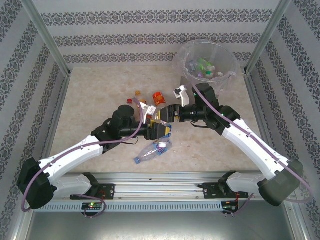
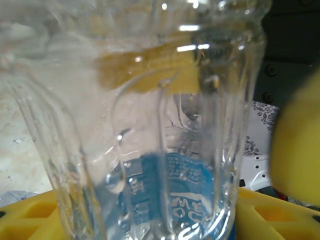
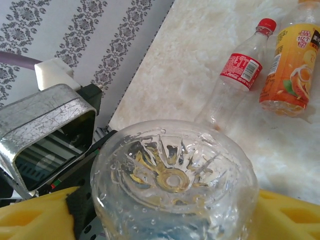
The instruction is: Put the plastic bottles in the bin
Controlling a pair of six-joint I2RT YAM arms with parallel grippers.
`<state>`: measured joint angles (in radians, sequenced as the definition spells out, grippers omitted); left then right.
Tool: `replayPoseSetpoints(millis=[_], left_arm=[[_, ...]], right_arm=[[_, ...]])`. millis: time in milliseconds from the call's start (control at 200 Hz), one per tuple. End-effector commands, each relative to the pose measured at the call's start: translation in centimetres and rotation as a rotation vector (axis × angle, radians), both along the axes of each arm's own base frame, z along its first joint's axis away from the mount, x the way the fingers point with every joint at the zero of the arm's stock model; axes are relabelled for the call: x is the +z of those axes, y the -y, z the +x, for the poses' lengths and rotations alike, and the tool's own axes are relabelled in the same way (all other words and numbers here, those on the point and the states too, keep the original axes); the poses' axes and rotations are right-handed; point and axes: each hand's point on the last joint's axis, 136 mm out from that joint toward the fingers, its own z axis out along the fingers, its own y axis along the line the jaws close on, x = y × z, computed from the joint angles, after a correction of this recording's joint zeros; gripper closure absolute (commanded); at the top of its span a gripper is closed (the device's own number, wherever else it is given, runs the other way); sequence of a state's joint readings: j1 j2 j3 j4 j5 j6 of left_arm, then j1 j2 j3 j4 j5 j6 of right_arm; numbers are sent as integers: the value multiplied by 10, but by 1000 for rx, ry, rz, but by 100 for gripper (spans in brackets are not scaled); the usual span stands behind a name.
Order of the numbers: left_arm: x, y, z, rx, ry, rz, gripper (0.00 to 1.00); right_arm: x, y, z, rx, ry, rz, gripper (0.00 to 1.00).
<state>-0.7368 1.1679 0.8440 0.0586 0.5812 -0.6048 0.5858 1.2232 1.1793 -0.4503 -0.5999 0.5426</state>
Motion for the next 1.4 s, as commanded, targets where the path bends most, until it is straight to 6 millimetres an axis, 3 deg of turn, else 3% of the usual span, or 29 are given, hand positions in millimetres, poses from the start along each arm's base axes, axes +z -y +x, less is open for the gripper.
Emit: replayPoseSetpoints(millis=[0,240,435,604,664,914,1099,1269,1394], left_arm=[[17,6,-3,-23,54,-16,37],[22,9,-3,-25,62,-27,35],[32,10,-1,-20,79,-44,32],[45,11,1,-12,93,-53,1],[51,9,2,-1,107,-63,0],[77,-5,5,74,186,-91,0],[93,-11,3,95,215,-124,0],[91,-14,1,98,207,-117,0],[87,-17,0,109,196,-107,0]], right_arm=[[13,-5,4,2,59,14,29],[18,-2,3,-6,72,11,47],[27,5,2,-32,96,18,48],[37,16,4,-72,119,23,48],[43,23,7,-96,132,24,48],[83,66,25,-240,229,32,48],[119,113,48,-421,343,-61,49],[153,158,77,-615,431,-122,49],[166,192,107,-757,456,-193,51]])
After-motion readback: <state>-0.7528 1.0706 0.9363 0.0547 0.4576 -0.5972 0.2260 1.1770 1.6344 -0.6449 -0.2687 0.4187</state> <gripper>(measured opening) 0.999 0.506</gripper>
